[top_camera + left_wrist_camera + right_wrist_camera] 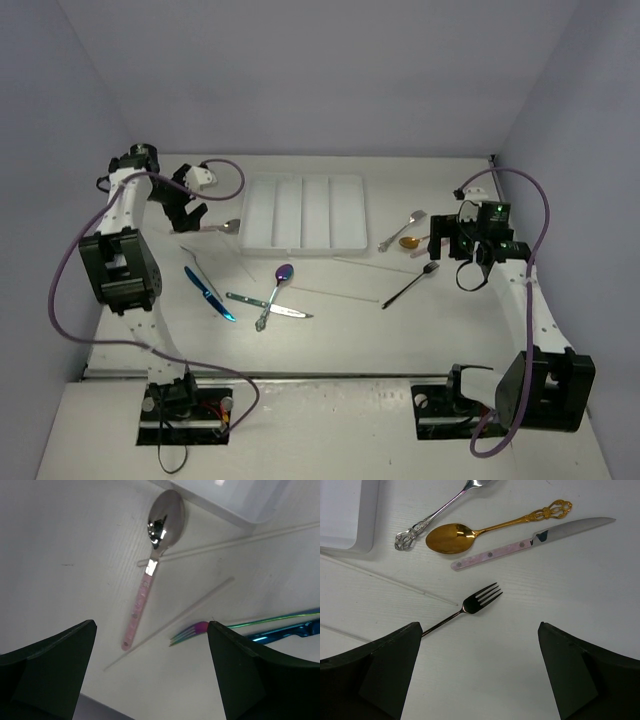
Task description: Sort the eating utensils into containers
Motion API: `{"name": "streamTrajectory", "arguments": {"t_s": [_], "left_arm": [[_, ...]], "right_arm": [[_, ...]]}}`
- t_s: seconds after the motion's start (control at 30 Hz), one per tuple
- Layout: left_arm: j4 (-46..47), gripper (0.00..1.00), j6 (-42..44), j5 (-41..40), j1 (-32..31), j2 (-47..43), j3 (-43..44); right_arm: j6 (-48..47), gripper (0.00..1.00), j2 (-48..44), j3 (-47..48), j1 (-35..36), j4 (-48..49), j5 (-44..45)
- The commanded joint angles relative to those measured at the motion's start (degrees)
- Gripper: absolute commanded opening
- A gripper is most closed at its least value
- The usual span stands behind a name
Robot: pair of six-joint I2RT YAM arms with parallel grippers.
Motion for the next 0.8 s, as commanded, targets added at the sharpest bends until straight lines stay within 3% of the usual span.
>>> {"name": "streamTrajectory", "arguments": {"t_s": [0.0, 0.3, 0.53, 0.77], "left_arm": [[-5.8, 0.88, 6.4, 4.7, 0.3, 6.4, 10.1], [-6.5, 0.84, 6.4, 4.4, 0.3, 16.4, 16.7], [-7.1, 0.82, 7.0, 3.4, 0.3, 19.3, 17.1], [-7.1, 0.74, 7.6, 0.6, 0.4, 21.4, 16.7]], "right_arm": [[-0.7, 1.0, 1.0, 2.3, -0.5, 1.2, -1.0], [-0.7, 1.0, 1.9, 2.5, -0.8, 1.0, -0.9], [-0.8, 1.0, 2.2, 2.6, -1.0, 0.9, -0.9], [-0.9, 1.0, 2.2, 2.7, -0.9, 0.8, -1.0]]}}
